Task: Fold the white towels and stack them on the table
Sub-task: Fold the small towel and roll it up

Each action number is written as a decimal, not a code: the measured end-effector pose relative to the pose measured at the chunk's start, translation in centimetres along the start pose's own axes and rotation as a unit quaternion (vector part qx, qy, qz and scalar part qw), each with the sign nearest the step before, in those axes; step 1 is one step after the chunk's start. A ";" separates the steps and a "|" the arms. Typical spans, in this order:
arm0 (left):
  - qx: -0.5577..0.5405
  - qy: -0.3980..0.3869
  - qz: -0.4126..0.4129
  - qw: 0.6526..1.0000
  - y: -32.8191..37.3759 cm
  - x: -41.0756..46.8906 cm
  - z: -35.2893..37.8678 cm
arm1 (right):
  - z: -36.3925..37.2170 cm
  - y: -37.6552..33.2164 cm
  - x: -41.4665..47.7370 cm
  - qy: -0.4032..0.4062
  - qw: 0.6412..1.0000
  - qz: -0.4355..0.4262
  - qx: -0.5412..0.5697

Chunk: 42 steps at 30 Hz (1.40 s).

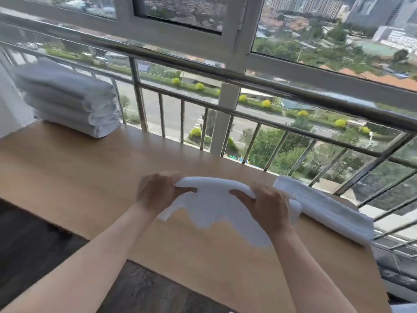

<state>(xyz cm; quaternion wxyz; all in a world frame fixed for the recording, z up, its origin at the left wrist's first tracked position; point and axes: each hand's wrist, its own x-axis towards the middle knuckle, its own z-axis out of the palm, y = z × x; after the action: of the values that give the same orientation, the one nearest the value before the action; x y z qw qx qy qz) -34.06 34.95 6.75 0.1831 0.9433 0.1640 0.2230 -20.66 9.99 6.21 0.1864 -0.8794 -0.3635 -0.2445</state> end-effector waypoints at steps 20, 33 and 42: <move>0.080 0.088 -0.145 0.982 -30.5 6.5 -13.4 | 19.0 -27.0 20.2 -0.041 0.990 -0.056 0.120; 0.204 0.191 0.034 0.960 -46.1 25.6 -23.8 | 24.9 -37.3 41.0 0.052 0.986 -0.089 0.133; 0.182 0.256 0.136 0.940 -59.1 41.2 -29.7 | 28.3 -45.4 55.6 0.124 0.987 -0.096 0.039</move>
<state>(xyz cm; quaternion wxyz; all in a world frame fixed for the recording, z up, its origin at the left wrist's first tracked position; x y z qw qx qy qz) -26.94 111.09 21.56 -0.0718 0.8849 0.1131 0.4461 -11.22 84.99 21.54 0.2398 -0.7953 -0.4298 -0.3540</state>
